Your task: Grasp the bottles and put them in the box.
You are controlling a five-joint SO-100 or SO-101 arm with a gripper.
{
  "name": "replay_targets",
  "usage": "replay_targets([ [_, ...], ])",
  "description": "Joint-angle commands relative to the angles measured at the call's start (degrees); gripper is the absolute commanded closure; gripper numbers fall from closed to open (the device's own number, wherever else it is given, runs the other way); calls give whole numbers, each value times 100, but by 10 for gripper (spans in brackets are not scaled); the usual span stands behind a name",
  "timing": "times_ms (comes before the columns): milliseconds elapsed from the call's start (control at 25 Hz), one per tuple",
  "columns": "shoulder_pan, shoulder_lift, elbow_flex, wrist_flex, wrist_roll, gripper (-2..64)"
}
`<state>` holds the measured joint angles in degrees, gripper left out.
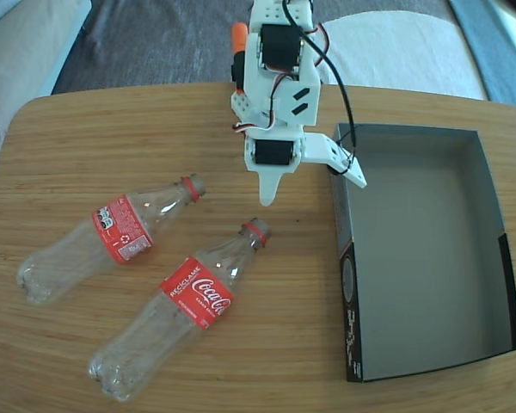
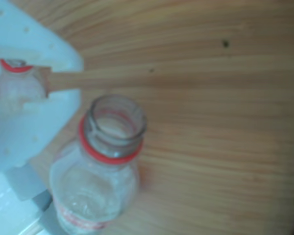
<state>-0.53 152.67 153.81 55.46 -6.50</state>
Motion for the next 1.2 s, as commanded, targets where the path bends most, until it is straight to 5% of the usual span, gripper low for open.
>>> replay_targets([
  [0, 18, 62, -88, -202, 62, 610],
  [400, 26, -26, -668, -325, 62, 610],
  [760, 18, -44, -1670, 844, 53, 610],
  [1160, 18, -53, -2742, 1204, 53, 610],
])
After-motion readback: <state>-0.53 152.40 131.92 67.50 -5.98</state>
